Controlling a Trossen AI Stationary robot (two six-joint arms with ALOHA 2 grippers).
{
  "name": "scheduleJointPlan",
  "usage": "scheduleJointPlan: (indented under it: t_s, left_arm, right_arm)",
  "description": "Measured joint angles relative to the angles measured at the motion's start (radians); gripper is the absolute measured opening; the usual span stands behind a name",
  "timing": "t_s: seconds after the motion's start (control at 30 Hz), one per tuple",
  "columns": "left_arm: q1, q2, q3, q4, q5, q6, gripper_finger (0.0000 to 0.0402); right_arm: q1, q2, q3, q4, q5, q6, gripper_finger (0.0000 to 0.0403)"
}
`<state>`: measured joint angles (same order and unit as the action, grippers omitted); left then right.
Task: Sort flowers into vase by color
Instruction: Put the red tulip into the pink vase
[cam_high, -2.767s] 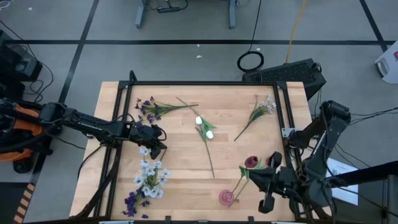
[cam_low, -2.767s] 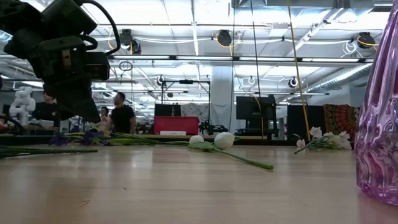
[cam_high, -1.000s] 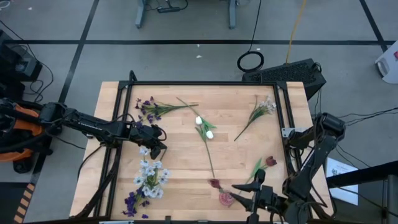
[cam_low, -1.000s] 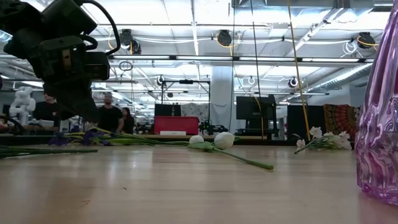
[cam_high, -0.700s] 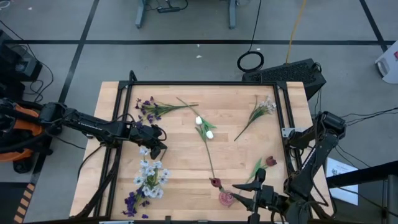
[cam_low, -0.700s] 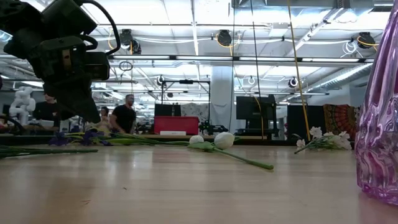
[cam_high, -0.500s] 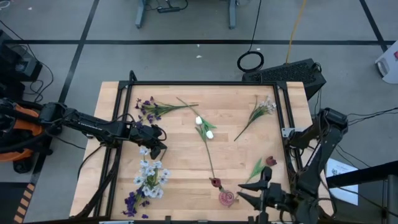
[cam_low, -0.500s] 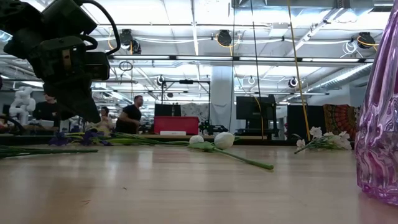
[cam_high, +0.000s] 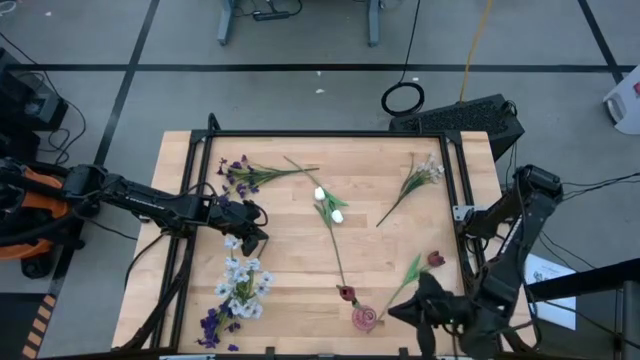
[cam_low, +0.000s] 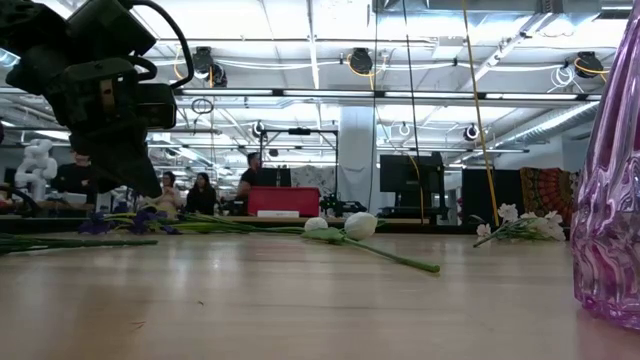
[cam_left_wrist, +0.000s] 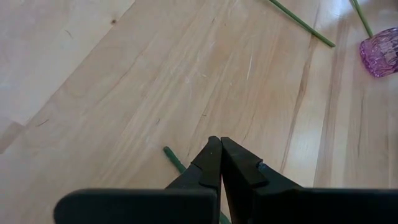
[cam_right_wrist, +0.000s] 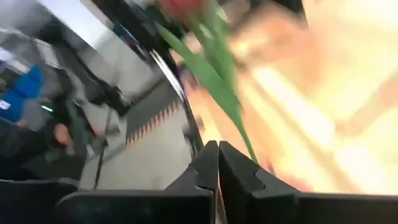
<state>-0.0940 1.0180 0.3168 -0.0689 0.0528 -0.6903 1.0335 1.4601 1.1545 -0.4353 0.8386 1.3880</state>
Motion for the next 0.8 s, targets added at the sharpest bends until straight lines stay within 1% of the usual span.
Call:
scheduleJointPlan:
  t_s: [0.13, 0.2, 0.23, 0.3, 0.4, 0.47, 0.67, 0.73, 0.8]
  left_arm:
    - [0.0, 0.0, 0.0, 0.0, 0.0, 0.023, 0.0013]
    - [0.0, 0.0, 0.0, 0.0, 0.0, 0.025, 0.0013]
    - [0.0, 0.0, 0.0, 0.0, 0.0, 0.025, 0.0013]
    - [0.0, 0.0, 0.0, 0.0, 0.0, 0.025, 0.0013]
    - [0.0, 0.0, 0.0, 0.0, 0.0, 0.025, 0.0013]
    - [0.0, 0.0, 0.0, 0.0, 0.0, 0.025, 0.0013]
    - [0.0, 0.0, 0.0, 0.0, -0.001, 0.02, 0.0013]
    - [0.0, 0.0, 0.0, 0.0, -0.001, 0.019, 0.0013]
    - [0.0, 0.0, 0.0, 0.0, -0.001, 0.018, 0.0013]
  right_arm:
    - [-0.018, 0.0, 0.0, -0.265, -0.263, 0.43, 0.0001]
    - [-0.022, 0.0, 0.0, -0.369, -0.377, 0.634, 0.0001]
    - [-0.026, 0.0, 0.0, -0.407, -0.426, 0.708, 0.0001]
    - [-0.038, 0.0, 0.0, -0.426, -0.478, 0.743, 0.0003]
    - [-0.06, 0.0, 0.0, -0.423, -0.461, 0.742, 0.0003]
    - [-0.074, 0.0, 0.0, -0.439, -0.481, 0.746, 0.0003]
    - [-0.096, 0.0, 0.0, -0.534, -0.616, 0.801, 0.0002]
    - [-0.109, 0.005, 0.0, -0.567, -0.621, 0.827, 0.0001]
    - [-0.118, 0.016, 0.0, -0.569, -0.599, 0.841, 0.0003]
